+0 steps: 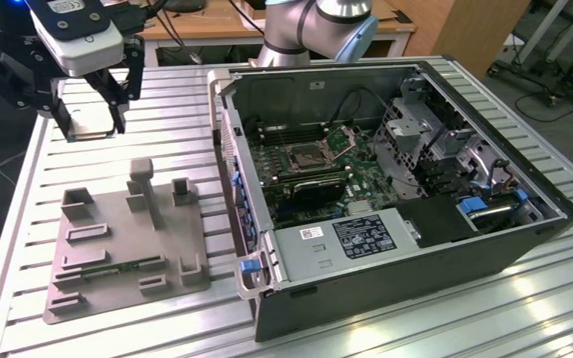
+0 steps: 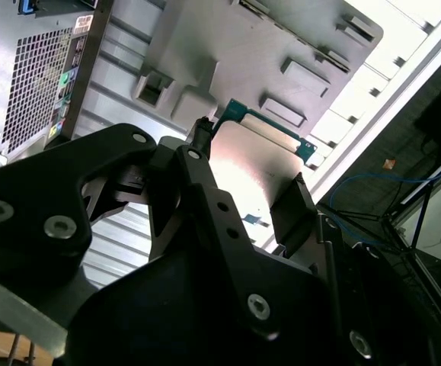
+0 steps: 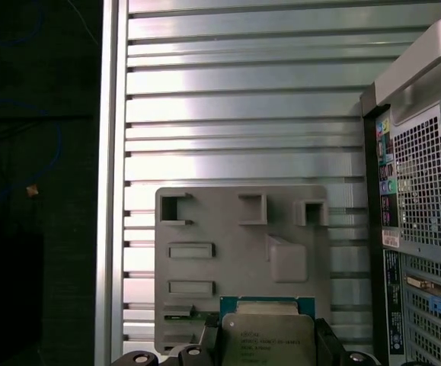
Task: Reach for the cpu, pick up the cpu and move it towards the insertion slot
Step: 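Pick up the cpu and move it towards the insertion slot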
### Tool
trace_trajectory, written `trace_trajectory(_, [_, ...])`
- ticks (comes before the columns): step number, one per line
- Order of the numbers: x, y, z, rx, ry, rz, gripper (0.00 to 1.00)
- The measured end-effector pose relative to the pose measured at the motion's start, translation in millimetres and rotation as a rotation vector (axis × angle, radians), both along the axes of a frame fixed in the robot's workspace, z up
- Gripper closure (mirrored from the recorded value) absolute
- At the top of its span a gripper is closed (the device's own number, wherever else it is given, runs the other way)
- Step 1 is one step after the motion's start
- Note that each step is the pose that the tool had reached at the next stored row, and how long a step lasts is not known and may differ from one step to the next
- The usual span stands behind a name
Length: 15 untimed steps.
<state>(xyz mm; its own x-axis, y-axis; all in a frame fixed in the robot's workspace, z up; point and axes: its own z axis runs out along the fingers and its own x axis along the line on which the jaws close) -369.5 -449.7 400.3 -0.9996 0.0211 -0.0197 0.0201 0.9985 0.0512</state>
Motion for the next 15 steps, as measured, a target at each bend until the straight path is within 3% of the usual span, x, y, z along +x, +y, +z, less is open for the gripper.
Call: trace_trajectory(15, [-2.2, 0.0, 0.1, -0.0001, 0.0012, 0.000, 0.45])
